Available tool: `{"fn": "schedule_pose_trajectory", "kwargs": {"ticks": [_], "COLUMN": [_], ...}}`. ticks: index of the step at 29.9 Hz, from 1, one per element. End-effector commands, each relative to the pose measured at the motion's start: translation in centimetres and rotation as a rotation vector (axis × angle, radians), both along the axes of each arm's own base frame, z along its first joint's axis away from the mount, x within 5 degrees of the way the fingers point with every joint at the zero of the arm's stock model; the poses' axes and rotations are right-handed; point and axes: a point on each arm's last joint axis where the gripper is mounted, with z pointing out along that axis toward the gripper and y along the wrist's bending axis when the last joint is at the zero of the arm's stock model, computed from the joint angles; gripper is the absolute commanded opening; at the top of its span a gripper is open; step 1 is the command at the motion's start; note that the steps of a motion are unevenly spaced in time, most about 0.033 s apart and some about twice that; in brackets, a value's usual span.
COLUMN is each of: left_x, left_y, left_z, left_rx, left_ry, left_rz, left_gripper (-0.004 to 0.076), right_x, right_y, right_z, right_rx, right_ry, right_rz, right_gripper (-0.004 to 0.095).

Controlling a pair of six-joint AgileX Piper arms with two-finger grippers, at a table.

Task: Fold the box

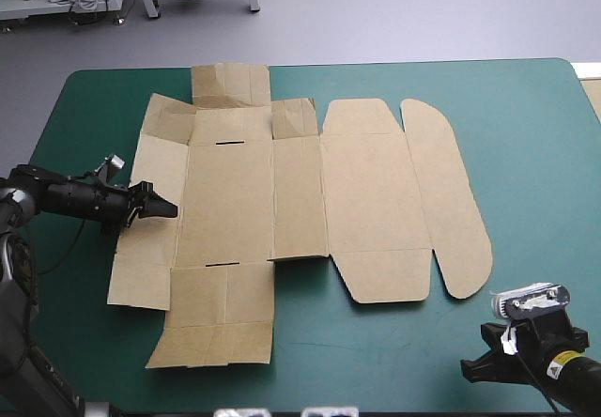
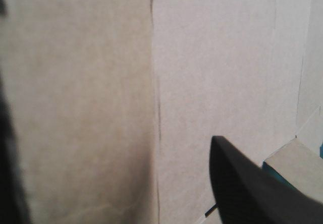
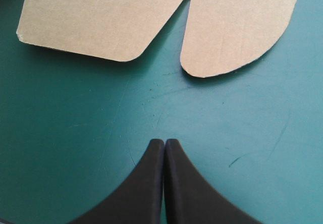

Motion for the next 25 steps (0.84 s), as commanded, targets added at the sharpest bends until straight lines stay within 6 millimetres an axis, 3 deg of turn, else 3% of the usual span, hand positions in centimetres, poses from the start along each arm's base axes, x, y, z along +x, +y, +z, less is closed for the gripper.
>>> {"fn": "schedule_pose_trajectory", "kwargs": {"ticks": [1,2,3,8,11,18,25], "left_x": [-0.5,-0.4,-0.4,0.3,0.6,1.4,2.1], "left_y": [-0.9,-0.8,-0.7,-0.9,-1.8,-6.3,-12.0], "left_z": [-0.1,-0.1,0.0,2.2,5.1,12.4,17.1], "left_rx": [0.019,0.028,0.031,0.104,0.236,0.519,0.707], "left_ry": [0.034,0.031,0.025,-0.042,-0.149,-0.441,-0.708], "left_rz": [-0.087,-0.091,-0.097,-0.16,-0.277,-0.506,-0.709], "left_gripper": [0.0147,0.0024,-0.0001,-0.0009,-0.0009,-0.0009,-0.0009], "right_x": [0.4,0.4,0.4,0.4,0.4,0.4,0.4], "right_y": [0.1,0.1,0.1,0.1,0.1,0.1,0.1], "right_z": [1.0,1.0,1.0,1.0,1.0,1.0,1.0], "right_rx": [0.01,0.01,0.01,0.01,0.01,0.01,0.012], "right_ry": [-0.062,-0.062,-0.062,-0.062,-0.062,-0.064,-0.063], "right_rz": [0.0,0.0,0.0,0.0,0.0,0.0,0.0], "right_gripper": [-0.0013,-0.0013,-0.0013,-0.0013,-0.0013,-0.0013,-0.0013]}}
